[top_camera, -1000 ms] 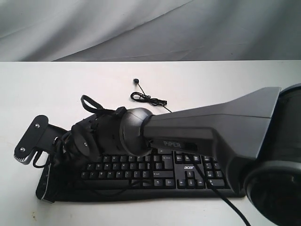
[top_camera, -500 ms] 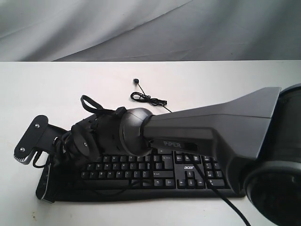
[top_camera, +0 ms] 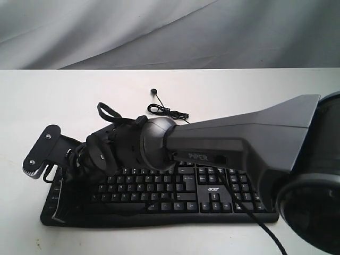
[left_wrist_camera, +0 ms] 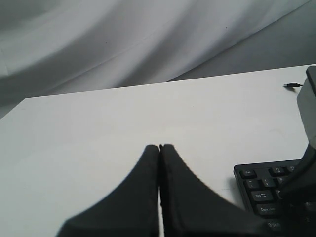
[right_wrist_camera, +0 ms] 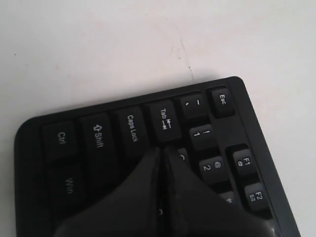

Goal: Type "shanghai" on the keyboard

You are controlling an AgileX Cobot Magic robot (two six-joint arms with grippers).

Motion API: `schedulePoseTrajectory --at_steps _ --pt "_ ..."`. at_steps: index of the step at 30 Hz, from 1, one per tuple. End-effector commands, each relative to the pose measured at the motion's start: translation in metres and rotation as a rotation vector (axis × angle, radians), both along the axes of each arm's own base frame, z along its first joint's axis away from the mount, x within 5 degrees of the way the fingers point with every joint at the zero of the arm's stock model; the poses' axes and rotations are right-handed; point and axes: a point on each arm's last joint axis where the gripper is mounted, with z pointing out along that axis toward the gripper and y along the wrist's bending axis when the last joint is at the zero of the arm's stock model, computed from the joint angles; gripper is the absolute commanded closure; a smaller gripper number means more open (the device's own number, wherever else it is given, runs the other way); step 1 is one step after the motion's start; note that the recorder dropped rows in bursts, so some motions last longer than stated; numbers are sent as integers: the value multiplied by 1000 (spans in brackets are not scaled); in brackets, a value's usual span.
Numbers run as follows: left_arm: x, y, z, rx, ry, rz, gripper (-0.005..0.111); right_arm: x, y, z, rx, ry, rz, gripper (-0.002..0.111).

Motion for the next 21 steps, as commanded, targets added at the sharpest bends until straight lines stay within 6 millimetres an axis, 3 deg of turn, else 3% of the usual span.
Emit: schedulePoseTrajectory --at_steps 1,12,21 --pt "0 -1 0 -5 -10 -8 107 2 -1 2 12 -3 -13 108" --pt "0 -1 0 -5 -10 -8 107 -1 2 -8 1 10 -9 108" --pt "0 -1 0 -5 -10 -8 107 5 -5 21 16 -27 -14 108"
